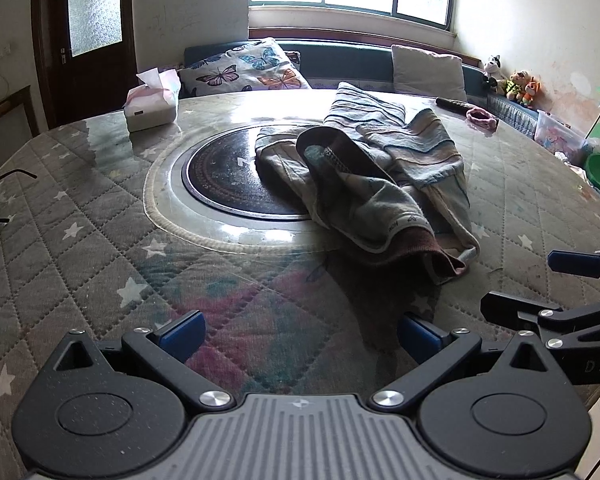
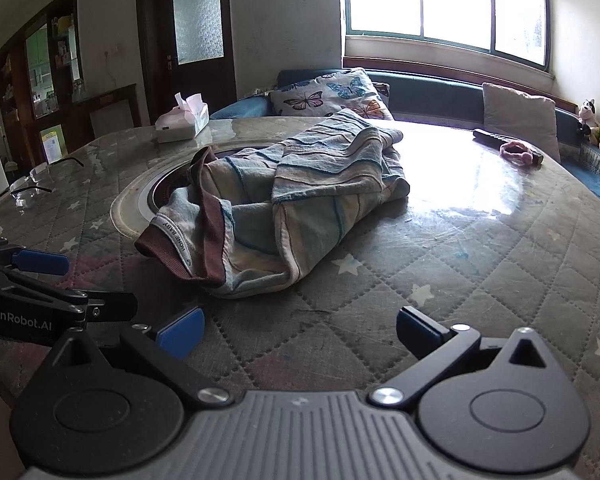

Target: Fold clothes

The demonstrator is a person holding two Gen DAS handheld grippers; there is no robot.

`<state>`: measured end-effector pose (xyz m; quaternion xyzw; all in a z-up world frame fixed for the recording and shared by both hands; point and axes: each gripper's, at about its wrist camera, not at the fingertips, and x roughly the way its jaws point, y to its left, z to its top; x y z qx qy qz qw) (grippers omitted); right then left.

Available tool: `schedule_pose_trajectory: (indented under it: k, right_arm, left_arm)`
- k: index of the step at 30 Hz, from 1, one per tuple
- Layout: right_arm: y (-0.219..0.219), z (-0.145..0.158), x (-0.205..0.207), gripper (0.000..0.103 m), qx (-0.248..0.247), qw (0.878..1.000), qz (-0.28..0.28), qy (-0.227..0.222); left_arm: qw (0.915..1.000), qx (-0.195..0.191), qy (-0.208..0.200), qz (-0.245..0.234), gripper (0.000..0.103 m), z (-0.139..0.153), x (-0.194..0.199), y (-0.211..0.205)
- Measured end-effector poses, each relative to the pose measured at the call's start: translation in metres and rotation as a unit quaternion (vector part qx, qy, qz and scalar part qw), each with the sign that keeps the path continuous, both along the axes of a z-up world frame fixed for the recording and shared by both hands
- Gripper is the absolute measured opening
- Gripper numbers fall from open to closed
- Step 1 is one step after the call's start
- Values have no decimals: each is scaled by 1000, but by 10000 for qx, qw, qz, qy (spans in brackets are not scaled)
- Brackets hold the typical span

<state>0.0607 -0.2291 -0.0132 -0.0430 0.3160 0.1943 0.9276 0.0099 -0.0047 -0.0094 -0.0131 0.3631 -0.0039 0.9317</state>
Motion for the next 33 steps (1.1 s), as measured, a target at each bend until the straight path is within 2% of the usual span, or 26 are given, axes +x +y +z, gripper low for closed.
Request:
schedule_pose_trajectory:
  k: [28,33]
  right_arm:
    - [3,11,32,102,-37,10000,-5,-45]
    - [4,18,49,98,-31,10000,-9,-70]
  left_arm:
    - [9996,153,-223,95,103,21,34,17]
    - [9993,232,-299,76,97,28,48,21]
